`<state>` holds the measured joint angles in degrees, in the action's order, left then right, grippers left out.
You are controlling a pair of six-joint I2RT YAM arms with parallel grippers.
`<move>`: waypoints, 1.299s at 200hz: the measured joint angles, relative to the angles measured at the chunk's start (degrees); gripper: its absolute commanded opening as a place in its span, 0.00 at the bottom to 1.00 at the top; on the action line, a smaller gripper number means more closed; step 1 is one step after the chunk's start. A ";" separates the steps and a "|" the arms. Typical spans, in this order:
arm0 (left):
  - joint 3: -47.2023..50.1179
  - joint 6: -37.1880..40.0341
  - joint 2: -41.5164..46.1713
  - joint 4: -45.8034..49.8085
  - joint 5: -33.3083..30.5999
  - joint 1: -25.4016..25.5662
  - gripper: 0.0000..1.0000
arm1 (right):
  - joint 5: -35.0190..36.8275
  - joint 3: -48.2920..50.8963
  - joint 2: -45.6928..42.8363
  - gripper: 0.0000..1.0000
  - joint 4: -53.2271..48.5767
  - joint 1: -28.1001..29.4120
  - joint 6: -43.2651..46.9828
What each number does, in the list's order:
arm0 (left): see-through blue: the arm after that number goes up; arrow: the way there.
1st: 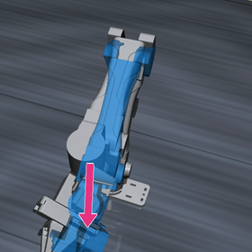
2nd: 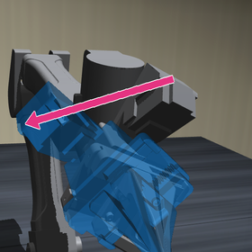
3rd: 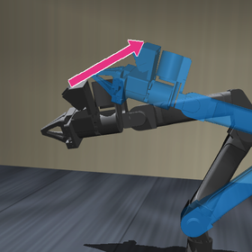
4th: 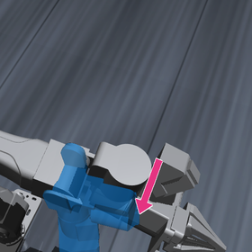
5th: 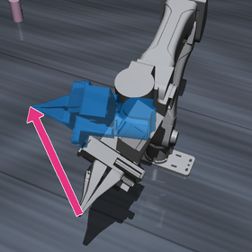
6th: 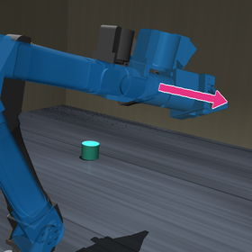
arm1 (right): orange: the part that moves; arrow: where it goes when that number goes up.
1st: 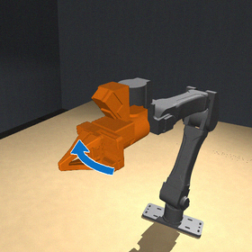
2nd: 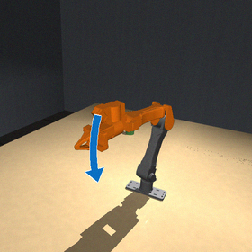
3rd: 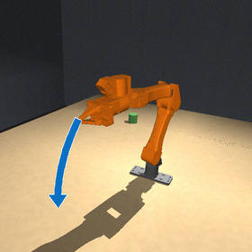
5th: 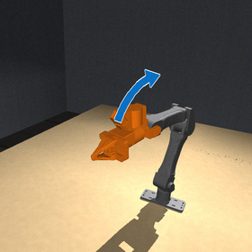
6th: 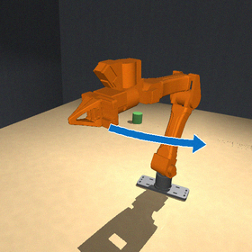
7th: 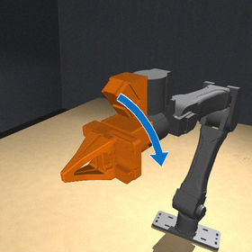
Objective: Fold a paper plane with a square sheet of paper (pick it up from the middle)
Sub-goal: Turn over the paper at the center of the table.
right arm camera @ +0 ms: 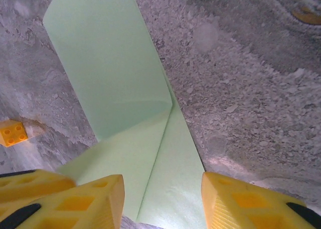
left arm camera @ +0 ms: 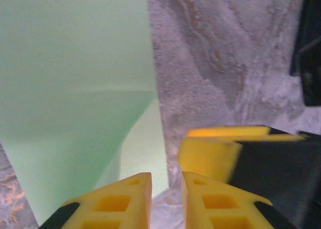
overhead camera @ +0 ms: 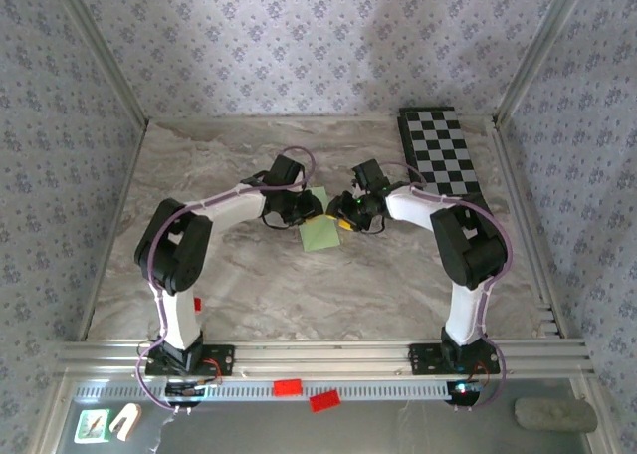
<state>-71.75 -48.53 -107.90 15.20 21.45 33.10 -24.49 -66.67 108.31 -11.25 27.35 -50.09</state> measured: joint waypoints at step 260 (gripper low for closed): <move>5.92 -4.07 -3.13 -3.91 -2.16 -2.73 0.11 | -3.39 -3.26 4.92 0.29 2.97 2.89 -2.08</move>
<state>-65.82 -52.60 -111.02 11.29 19.29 30.37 -27.88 -69.93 113.23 -8.27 30.24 -52.16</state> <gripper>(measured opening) 0.116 0.291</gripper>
